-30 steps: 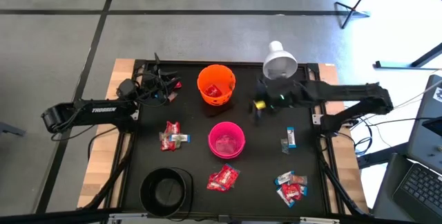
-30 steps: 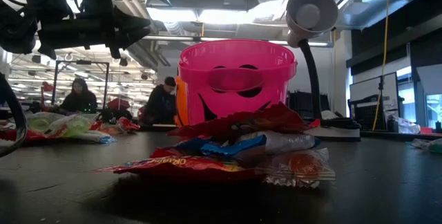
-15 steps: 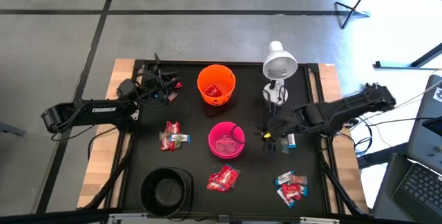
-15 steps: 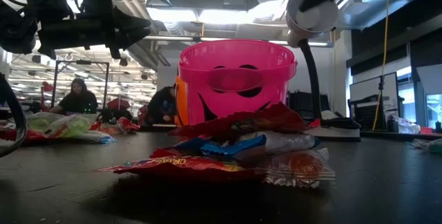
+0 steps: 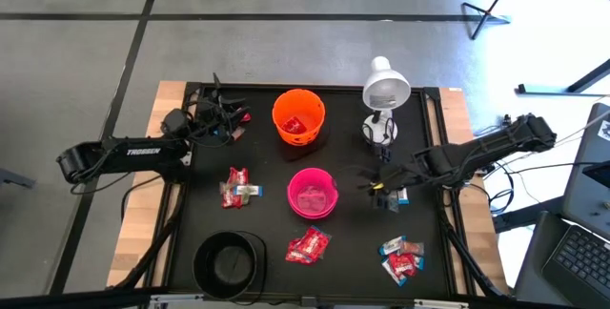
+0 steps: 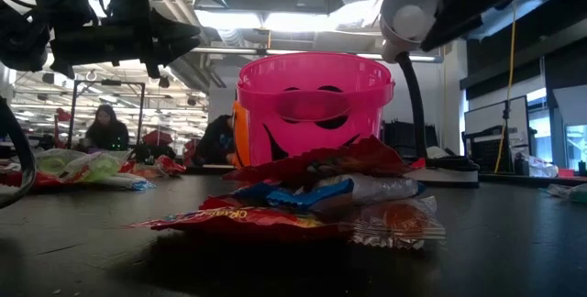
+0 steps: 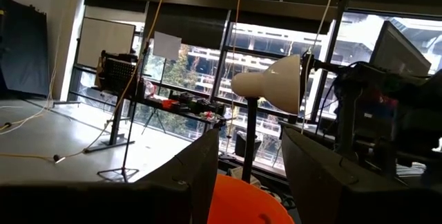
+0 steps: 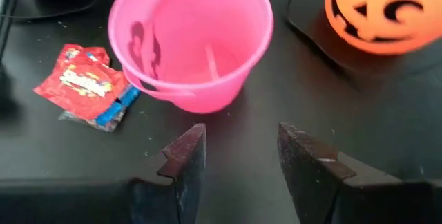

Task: Sort candy
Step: Put the gummy into the pink bucket

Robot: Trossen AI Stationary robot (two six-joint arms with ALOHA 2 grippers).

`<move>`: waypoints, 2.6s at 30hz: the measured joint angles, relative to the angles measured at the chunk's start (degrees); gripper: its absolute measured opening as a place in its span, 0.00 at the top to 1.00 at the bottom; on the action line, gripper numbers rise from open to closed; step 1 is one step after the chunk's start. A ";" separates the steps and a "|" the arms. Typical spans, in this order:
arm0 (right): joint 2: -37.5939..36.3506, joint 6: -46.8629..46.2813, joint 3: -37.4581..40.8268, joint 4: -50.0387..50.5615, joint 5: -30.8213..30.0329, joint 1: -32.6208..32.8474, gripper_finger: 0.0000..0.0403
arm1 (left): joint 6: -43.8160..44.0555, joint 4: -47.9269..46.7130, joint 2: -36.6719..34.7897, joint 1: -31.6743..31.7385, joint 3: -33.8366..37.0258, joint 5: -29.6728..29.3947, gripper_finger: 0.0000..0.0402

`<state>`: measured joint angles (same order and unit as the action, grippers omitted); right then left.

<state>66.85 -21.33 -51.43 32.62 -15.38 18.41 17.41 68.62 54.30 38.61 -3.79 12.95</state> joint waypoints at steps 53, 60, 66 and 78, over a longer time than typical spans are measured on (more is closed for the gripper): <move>-2.78 -47.91 16.41 16.26 2.13 14.25 0.56 | 0.00 -0.01 0.02 0.00 0.00 -0.04 0.62; -2.78 -50.17 21.82 8.29 3.01 14.25 0.56 | 0.01 -0.02 0.02 -0.02 0.00 -0.04 0.62; -2.80 -52.78 23.92 7.68 3.02 14.23 0.57 | 0.00 -0.02 0.02 0.00 0.00 -0.04 0.62; -2.80 -52.11 24.61 7.18 2.99 14.23 0.91 | 0.00 0.00 0.02 -0.01 0.00 -0.03 0.62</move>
<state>64.05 -73.45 -26.83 39.81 -12.38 32.64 17.41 68.62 54.33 38.60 -3.79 12.92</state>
